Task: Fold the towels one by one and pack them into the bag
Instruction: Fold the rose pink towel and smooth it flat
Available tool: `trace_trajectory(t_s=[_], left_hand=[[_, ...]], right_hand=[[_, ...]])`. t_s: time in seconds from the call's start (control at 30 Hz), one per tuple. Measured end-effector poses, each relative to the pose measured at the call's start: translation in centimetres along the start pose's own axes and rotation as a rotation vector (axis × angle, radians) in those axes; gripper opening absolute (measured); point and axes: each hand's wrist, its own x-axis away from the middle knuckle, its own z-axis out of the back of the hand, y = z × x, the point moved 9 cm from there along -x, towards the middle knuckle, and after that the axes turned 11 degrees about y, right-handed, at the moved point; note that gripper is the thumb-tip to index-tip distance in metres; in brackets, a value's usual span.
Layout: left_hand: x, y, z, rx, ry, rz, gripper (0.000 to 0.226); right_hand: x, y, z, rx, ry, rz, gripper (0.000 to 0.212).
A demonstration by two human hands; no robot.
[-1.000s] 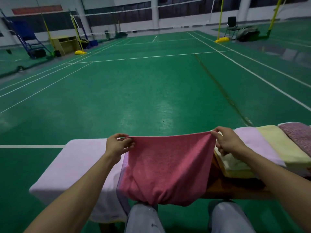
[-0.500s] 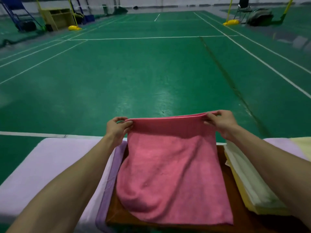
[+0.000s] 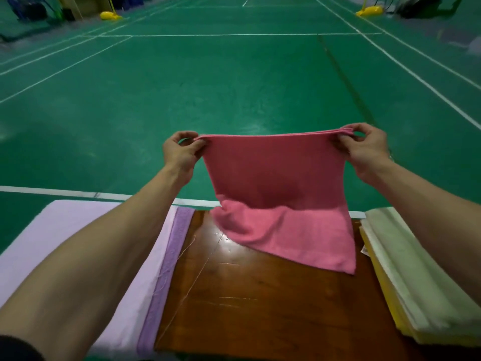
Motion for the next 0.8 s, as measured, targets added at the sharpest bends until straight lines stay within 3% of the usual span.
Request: trace_trajectory(t_s=[0.47, 0.8], left_hand=[[5.9, -1.2, 7.0, -0.138, -0.003, 0.063, 0.022], [13.3, 2.3, 12.2, -0.379, -0.066, -0.124, 0.023]], right_hand=[[9.1, 2.2, 3.0, 0.045, -0.076, -0.17, 0.022], [16.0, -0.7, 9.4, 0.267, -0.042, -0.002, 0.017]])
